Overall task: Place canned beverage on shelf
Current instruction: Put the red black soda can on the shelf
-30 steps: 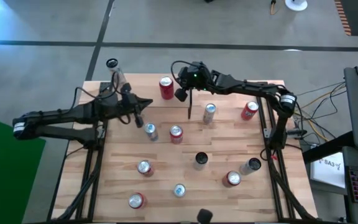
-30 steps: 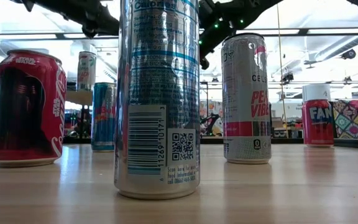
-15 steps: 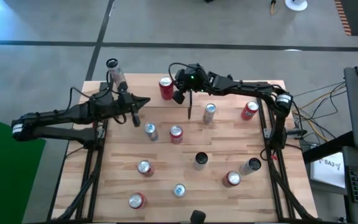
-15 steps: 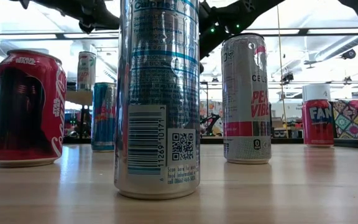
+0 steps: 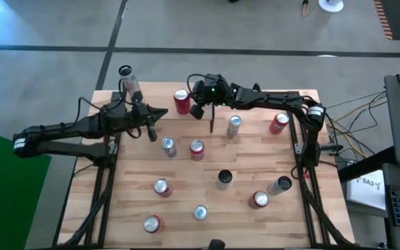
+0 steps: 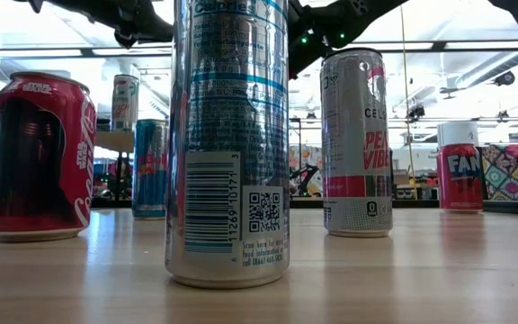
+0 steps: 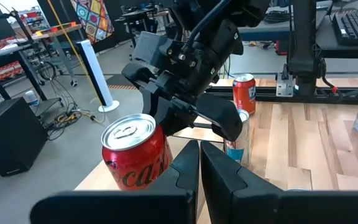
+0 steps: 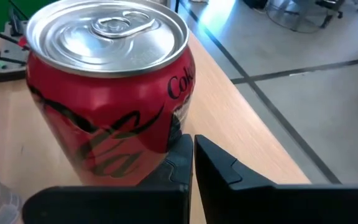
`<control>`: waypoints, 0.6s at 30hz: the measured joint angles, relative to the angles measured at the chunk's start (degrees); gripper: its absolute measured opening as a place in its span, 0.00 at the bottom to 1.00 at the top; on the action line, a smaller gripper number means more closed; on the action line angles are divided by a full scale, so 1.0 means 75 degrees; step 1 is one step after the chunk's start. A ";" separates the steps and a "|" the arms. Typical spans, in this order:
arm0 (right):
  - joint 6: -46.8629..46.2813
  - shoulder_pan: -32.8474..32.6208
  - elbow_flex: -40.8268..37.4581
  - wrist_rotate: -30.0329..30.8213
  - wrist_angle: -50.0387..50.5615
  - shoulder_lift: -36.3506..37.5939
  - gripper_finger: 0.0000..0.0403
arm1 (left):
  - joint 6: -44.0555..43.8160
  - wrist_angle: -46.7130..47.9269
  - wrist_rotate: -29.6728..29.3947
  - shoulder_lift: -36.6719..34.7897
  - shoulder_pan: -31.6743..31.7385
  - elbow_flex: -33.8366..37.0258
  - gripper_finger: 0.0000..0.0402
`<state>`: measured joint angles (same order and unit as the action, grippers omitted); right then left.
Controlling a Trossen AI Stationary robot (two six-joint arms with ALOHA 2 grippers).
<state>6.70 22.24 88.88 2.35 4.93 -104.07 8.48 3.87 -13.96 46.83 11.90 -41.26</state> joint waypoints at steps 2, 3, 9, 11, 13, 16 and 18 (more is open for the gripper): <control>0.0020 0.0000 0.0000 -0.0105 0.0000 0.0000 0.02 | -0.0030 0.0001 0.0000 0.0000 0.0000 0.0012 0.00; 0.0062 0.0003 0.0000 -0.0233 -0.0004 0.0000 0.02 | -0.0072 0.0002 0.0000 0.0000 0.0000 0.0017 0.00; 0.0119 -0.0017 0.0000 -0.0376 -0.0140 -0.0093 0.02 | -0.0224 -0.0019 0.0437 0.0000 0.0000 0.0033 0.00; 0.0127 -0.0017 0.0000 -0.0376 -0.0180 -0.0130 0.02 | -0.0229 -0.0047 0.0835 0.0000 -0.0003 0.0058 0.00; 0.0127 -0.0015 -0.0002 -0.0373 -0.0184 -0.0140 0.02 | -0.0274 -0.0115 0.1115 0.0006 -0.0006 0.0114 0.00; 0.0131 -0.0031 -0.0003 -0.0373 -0.0187 -0.0141 0.02 | -0.0426 -0.0164 0.1187 0.0092 -0.0015 0.0147 0.00; 0.0130 -0.0057 -0.0003 -0.0373 -0.0189 -0.0140 0.02 | -0.0462 -0.0174 0.1186 0.0199 -0.0014 0.0152 0.00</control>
<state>7.68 21.81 88.86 -0.45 3.51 -105.12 5.02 2.57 -5.06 48.32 11.80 -40.12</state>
